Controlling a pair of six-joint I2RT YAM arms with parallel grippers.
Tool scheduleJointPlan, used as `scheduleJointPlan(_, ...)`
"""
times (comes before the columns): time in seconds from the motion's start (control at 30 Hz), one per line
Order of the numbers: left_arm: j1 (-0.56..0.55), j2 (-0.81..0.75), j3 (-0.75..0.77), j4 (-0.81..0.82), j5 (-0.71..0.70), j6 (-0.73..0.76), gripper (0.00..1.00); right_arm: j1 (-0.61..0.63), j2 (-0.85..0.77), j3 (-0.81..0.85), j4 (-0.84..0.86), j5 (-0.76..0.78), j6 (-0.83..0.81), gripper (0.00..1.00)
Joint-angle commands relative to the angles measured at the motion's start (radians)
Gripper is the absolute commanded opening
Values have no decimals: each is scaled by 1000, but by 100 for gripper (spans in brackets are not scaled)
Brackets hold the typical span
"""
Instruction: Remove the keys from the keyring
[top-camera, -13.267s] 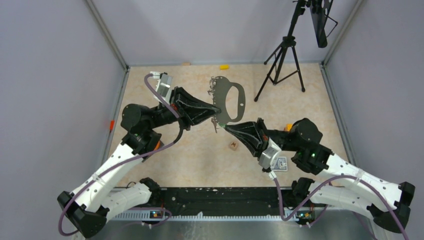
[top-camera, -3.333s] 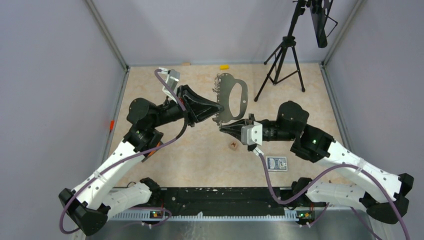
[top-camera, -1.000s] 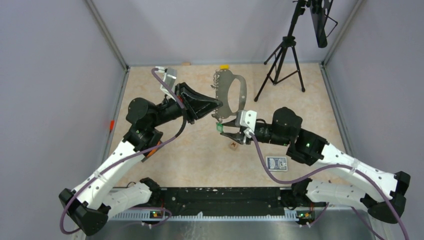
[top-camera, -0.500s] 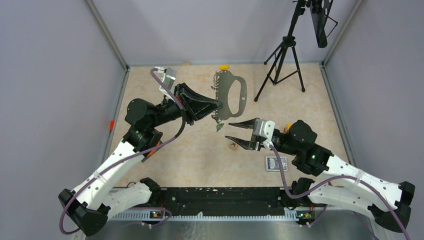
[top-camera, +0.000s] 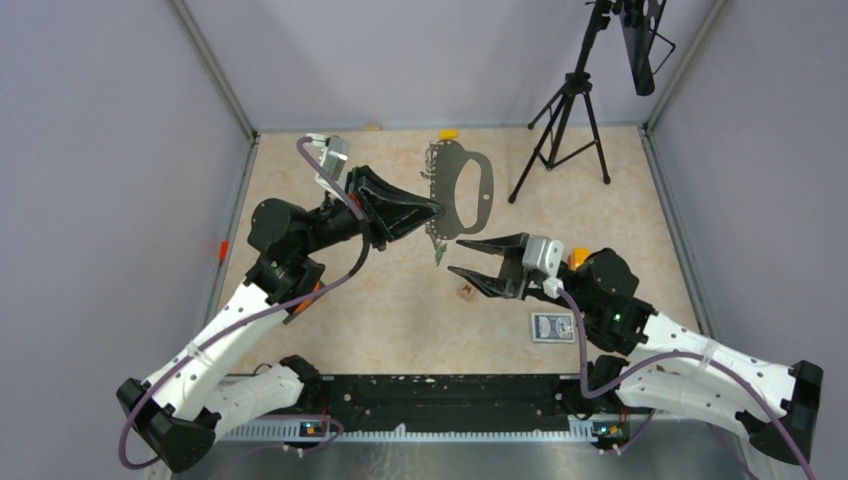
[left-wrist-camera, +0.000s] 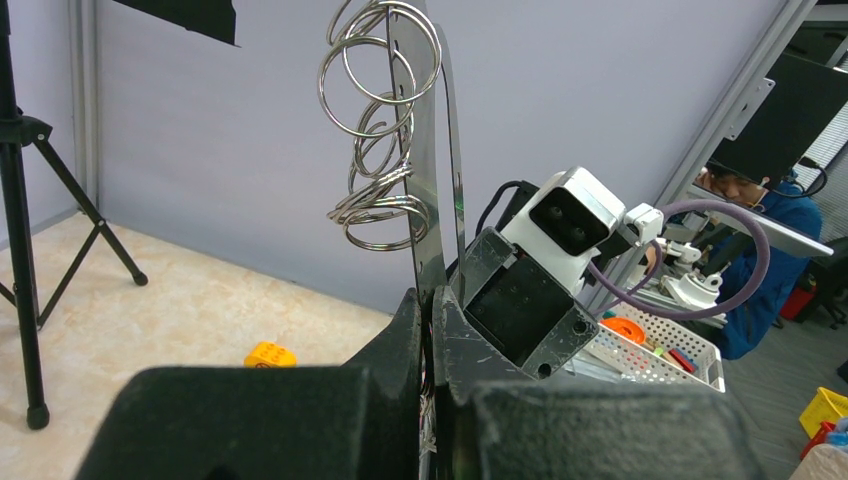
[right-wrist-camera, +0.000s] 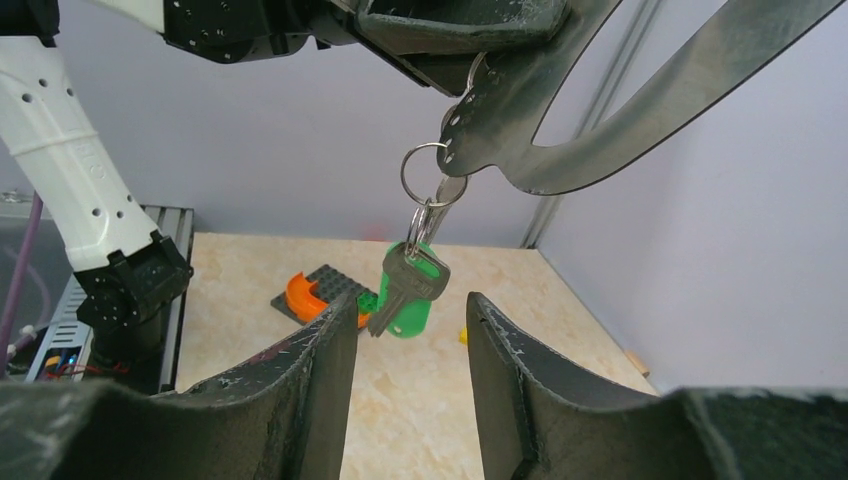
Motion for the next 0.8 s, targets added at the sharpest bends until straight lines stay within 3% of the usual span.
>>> scheduleJointPlan(0.0,-3,-23,39,65,11,-11,0,-4,7,19,65,6,1,44)
scheduleJointPlan(0.77,-3,-12,34,88,21,-26,0,-5,41,38,137,-46,-22,37)
